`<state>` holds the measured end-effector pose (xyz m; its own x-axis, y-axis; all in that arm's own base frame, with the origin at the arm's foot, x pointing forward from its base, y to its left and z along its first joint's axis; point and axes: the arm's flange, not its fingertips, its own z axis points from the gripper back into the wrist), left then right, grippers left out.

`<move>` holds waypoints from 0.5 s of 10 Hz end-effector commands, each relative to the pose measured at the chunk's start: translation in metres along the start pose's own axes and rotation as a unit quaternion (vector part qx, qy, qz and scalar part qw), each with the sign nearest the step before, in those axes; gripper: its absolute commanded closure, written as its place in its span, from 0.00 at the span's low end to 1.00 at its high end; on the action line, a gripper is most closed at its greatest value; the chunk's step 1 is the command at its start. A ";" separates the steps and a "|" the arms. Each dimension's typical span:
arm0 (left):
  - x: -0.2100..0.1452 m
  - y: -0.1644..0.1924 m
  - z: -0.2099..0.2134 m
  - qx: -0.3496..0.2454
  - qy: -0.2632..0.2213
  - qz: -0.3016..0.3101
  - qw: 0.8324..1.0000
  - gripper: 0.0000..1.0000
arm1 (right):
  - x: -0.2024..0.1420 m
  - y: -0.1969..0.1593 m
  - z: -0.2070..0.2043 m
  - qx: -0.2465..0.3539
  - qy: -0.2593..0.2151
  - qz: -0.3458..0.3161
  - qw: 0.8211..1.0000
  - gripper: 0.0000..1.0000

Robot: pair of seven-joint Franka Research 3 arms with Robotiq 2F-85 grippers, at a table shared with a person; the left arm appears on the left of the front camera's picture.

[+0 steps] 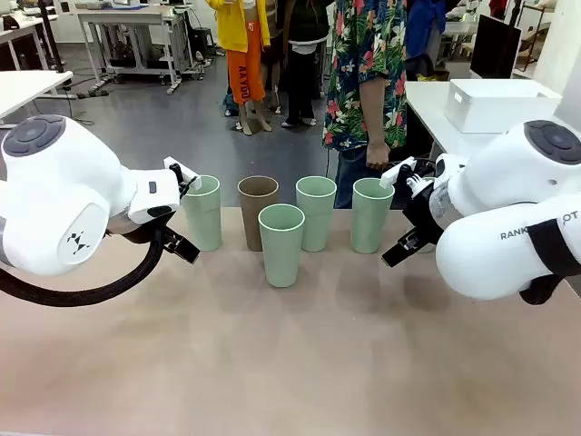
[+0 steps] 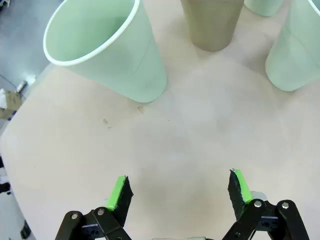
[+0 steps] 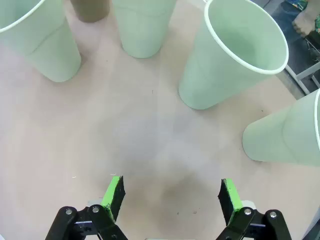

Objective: Stack the cups and store them in the basket.
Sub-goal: Pick up two Reusable plastic cups , one in each hand.

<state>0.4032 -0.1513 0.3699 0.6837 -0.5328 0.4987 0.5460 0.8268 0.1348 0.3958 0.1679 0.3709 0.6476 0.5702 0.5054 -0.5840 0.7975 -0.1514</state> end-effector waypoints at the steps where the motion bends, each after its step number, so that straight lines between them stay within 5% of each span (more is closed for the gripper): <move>1: 0.000 0.000 0.000 0.000 0.000 0.000 1.000 0.00 | 0.000 0.000 0.000 0.000 0.000 0.000 1.000 0.00; 5: 0.000 0.000 0.000 0.000 0.000 0.000 1.000 0.00 | 0.000 0.000 0.000 0.000 0.000 0.000 1.000 0.00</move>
<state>0.4032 -0.1513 0.3699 0.6837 -0.5328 0.4987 0.5460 0.8269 0.1348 0.3958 0.1680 0.3709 0.6472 0.5709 0.5052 -0.5844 0.7970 -0.1521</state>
